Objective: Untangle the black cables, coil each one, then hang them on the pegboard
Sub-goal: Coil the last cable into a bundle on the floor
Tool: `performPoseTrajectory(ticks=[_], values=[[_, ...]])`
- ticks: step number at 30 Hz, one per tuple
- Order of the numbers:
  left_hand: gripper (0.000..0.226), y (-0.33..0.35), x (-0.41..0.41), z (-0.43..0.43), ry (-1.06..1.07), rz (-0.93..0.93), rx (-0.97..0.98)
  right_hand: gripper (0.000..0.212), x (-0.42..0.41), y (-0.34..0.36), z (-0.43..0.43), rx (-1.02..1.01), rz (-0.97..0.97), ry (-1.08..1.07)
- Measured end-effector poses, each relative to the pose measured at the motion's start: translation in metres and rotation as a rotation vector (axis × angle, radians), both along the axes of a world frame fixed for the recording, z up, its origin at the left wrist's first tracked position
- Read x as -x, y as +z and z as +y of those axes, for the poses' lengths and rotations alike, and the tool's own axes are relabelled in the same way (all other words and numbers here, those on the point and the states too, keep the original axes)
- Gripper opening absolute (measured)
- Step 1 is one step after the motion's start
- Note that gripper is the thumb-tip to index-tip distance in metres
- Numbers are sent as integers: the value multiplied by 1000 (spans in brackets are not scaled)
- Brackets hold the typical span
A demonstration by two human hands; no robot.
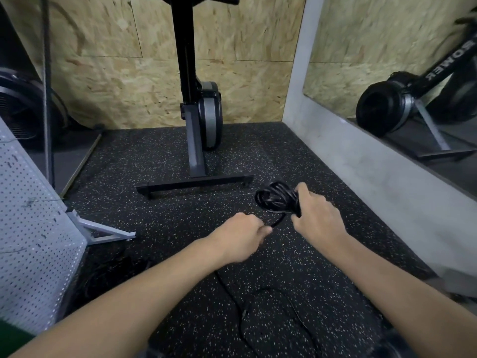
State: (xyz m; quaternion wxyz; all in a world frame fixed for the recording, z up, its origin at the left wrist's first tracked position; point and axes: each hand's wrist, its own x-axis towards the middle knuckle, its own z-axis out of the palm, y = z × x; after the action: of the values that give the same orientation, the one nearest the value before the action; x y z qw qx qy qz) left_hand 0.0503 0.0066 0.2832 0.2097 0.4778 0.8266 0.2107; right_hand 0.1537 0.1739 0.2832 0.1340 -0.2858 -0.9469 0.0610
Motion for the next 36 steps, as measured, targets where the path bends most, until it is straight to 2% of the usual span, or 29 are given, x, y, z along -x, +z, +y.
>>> performPoseTrajectory(ticks=[2,4,6,8,10,12,15,17,20,21,23,25,29,32,36], values=[[35,1,0,-7,-80,144,68,45,0,-9,-5,-22,-149,41],[28,5,1,-10,-205,369,84,42,0,-16,-12,-15,-284,89],[26,15,6,-11,-330,580,6,37,2,-17,-21,3,-356,173],[29,22,18,-12,-370,640,-102,27,5,-15,-32,12,-386,326],[41,22,37,-17,-266,496,-204,15,3,-14,-38,88,-351,485],[48,17,54,-24,-149,197,-323,17,-2,-12,-39,227,-265,621],[43,5,68,-27,-58,-208,-442,18,-12,-2,-44,419,-54,762],[34,-11,74,-28,-26,-371,-455,18,-18,9,-45,524,83,694],[39,-38,76,-32,46,-543,-299,19,-18,23,-34,595,311,389],[40,-42,73,-30,58,-514,-211,16,-16,26,-26,596,375,271],[38,-44,59,-20,29,-332,-84,13,-13,26,-13,559,388,89],[34,-43,43,-8,-11,-211,-24,13,-11,18,0,534,309,-17],[32,-36,19,3,-62,-133,-20,25,-12,-5,25,419,103,-172],[36,-17,-3,9,-138,13,-3,32,-10,-16,24,254,-128,-182],[33,7,-7,6,-236,290,-24,31,-3,-29,5,123,-350,7]])
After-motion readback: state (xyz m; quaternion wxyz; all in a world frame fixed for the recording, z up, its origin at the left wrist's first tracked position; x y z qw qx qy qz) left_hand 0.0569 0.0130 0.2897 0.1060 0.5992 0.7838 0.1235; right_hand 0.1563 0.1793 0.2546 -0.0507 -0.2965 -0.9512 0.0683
